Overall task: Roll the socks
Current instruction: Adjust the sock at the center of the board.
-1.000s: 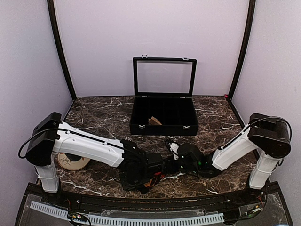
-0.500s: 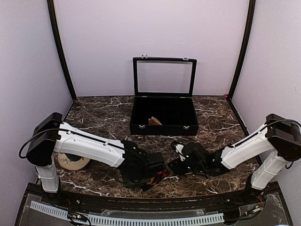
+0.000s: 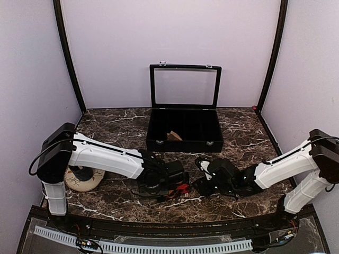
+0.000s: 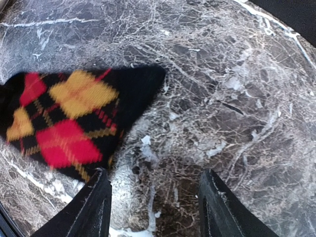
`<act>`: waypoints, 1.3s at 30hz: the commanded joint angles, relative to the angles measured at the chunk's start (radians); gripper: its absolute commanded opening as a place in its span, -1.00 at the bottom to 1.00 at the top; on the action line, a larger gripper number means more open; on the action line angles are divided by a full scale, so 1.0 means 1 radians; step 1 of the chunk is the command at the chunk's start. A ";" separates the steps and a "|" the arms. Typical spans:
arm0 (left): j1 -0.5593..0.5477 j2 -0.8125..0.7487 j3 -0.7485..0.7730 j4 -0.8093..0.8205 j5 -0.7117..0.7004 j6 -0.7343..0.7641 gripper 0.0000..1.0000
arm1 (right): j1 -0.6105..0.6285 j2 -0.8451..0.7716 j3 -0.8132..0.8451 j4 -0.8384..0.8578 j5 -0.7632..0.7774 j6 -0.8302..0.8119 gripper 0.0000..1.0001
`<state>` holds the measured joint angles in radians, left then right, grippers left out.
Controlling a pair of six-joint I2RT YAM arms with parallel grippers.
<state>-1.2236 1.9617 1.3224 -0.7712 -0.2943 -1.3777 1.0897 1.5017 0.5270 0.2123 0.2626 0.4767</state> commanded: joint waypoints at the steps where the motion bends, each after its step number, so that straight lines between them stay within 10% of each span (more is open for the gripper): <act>1: 0.058 0.054 0.013 -0.015 -0.102 0.137 -0.96 | -0.008 -0.037 0.013 -0.029 0.031 -0.016 0.12; 12: 0.137 0.069 0.012 0.140 -0.173 0.430 -0.81 | -0.007 -0.047 0.053 -0.080 0.044 -0.024 0.22; 21: 0.144 0.046 0.032 0.141 -0.195 0.491 0.06 | -0.018 -0.037 0.098 -0.105 0.063 -0.034 0.30; 39: 0.139 -0.182 0.014 0.156 -0.185 0.440 0.20 | -0.151 0.025 0.184 -0.105 -0.010 -0.059 0.32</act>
<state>-1.0798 1.8538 1.3472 -0.6418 -0.4961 -0.9421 0.9855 1.4960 0.6731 0.1028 0.2955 0.4271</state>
